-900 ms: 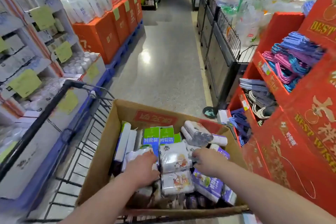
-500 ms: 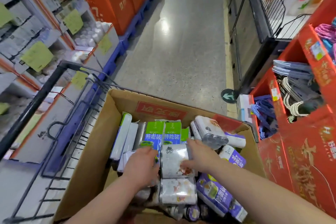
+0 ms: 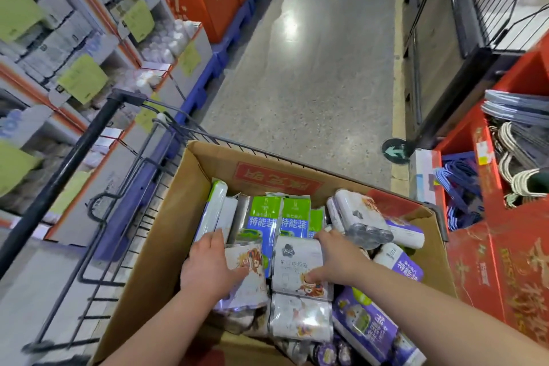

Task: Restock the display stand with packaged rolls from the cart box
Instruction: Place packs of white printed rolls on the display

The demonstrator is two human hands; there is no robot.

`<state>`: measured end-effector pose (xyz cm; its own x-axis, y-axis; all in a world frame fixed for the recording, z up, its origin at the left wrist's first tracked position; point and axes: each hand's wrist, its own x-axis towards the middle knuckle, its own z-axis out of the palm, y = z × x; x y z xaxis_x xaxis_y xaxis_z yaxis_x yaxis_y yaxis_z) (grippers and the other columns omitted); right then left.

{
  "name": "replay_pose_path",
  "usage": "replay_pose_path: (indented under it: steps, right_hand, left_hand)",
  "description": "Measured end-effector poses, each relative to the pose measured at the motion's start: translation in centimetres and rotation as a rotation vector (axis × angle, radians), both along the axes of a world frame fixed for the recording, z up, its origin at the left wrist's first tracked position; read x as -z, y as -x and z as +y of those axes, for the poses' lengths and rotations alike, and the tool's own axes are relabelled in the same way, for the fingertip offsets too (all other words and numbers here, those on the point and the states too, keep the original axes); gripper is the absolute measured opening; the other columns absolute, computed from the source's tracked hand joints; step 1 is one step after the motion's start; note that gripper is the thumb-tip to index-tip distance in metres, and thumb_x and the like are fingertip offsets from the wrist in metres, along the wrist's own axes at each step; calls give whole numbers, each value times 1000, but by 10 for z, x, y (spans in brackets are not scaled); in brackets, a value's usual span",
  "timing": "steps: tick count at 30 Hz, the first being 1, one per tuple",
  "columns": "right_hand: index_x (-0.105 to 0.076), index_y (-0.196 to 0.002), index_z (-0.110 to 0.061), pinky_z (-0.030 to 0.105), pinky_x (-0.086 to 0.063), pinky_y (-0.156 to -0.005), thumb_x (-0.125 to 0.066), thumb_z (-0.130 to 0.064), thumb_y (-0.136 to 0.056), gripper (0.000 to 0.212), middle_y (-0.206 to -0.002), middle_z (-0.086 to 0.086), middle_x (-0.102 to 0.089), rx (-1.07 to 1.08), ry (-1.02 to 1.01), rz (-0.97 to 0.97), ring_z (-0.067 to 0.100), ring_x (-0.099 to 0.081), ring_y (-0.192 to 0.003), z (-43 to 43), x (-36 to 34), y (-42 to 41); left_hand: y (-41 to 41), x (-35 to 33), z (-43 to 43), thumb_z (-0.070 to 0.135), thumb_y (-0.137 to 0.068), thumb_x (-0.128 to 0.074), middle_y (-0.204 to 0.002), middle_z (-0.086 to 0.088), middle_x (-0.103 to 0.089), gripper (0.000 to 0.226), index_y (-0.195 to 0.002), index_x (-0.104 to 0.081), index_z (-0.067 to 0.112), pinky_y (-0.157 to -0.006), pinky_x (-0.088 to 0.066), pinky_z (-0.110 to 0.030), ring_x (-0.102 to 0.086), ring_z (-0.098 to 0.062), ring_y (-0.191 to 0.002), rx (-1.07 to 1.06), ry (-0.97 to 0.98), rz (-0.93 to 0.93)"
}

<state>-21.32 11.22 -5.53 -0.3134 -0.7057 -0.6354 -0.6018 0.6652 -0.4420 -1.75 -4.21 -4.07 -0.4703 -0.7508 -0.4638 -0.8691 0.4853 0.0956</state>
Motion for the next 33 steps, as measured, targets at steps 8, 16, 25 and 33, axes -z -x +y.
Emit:
replay_pose_path:
  steps: [8, 16, 25, 33]
  right_hand:
    - [-39, -137, -21, 25, -39, -82, -80, -29, -71, 77, -131, 8, -42, 238, 89, -144, 23, -48, -116, 14, -3, -10]
    - [-47, -121, -19, 11, -39, -51, -82, -18, -69, 62, -102, -2, -53, 480, 188, -250, 13, -53, -85, 27, -8, -19]
    - [-44, -119, -19, 20, -45, -50, -80, -13, -70, 62, -105, 7, -61, 812, 323, -278, 17, -60, -73, 51, -29, -34]
    - [-50, -118, -13, 29, -49, -72, -82, -9, -67, 60, -102, 9, -62, 989, 504, -185, 23, -61, -87, 82, -83, -59]
  left_hand:
    - [-6, 1, 1, 40, -70, -73, -140, -8, -40, 91, -145, -27, 19, -102, -42, -36, -40, -27, -129, -163, -161, -38]
    - [-15, 2, 14, 12, -59, -82, -119, -10, -52, 86, -134, -40, 11, -79, -54, -31, -58, -26, -98, -474, -336, 259]
    - [-25, -8, 28, 3, -71, -78, -91, -10, -68, 46, -108, -55, 15, -56, -56, -36, -67, -28, -75, -610, -505, 560]
    - [-20, -58, 48, 2, -74, -77, -98, -13, -70, 39, -108, -58, 9, -56, -52, -28, -67, -25, -75, -487, -695, 834]
